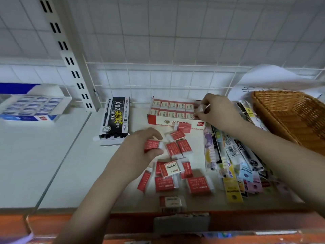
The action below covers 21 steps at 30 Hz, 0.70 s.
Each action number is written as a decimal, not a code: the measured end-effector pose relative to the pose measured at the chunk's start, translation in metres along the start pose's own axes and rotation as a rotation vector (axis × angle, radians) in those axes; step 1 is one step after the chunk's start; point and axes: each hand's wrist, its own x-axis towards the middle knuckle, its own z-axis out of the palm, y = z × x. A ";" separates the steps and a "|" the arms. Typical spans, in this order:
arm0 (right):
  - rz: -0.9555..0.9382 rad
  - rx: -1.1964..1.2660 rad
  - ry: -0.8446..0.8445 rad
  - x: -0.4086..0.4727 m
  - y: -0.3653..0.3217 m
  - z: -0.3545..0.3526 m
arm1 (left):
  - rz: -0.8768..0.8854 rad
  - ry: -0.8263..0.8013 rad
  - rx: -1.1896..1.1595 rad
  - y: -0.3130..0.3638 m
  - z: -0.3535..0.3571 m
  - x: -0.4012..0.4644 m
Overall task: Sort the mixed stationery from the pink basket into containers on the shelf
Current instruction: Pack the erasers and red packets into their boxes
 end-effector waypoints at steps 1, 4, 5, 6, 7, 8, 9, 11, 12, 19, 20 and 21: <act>-0.015 0.021 0.013 0.000 0.001 0.002 | -0.004 0.020 -0.022 -0.001 0.000 -0.001; -0.014 0.090 0.069 0.004 0.001 0.003 | -0.023 0.045 -0.035 -0.006 0.000 -0.004; 0.014 0.105 0.082 0.006 0.001 0.003 | -0.028 0.053 -0.052 -0.008 0.000 -0.004; 0.049 0.115 0.080 0.007 0.002 0.003 | -0.033 0.062 -0.073 -0.008 0.001 -0.005; 0.078 0.114 0.060 0.008 0.003 0.003 | -0.035 0.070 -0.091 -0.008 0.001 -0.006; 0.093 0.100 0.024 0.008 0.003 0.003 | -0.038 0.073 -0.100 -0.008 0.001 -0.007; 0.092 0.073 -0.011 0.008 0.003 0.002 | -0.042 0.071 -0.102 -0.007 0.001 -0.008; 0.067 -0.019 -0.064 0.009 0.000 -0.001 | -0.059 0.069 -0.112 -0.006 0.001 -0.009; 0.050 -0.080 -0.085 0.010 -0.002 -0.002 | -0.070 0.075 -0.122 -0.006 0.000 -0.009; 0.027 -0.158 -0.139 0.020 0.000 0.006 | -0.113 0.114 -0.148 -0.005 -0.005 -0.016; 0.054 -0.092 -0.146 0.023 0.001 0.005 | -0.118 0.116 -0.146 -0.006 -0.005 -0.016; 0.087 -0.031 -0.159 0.025 0.002 0.004 | -0.124 0.118 -0.145 -0.006 -0.005 -0.017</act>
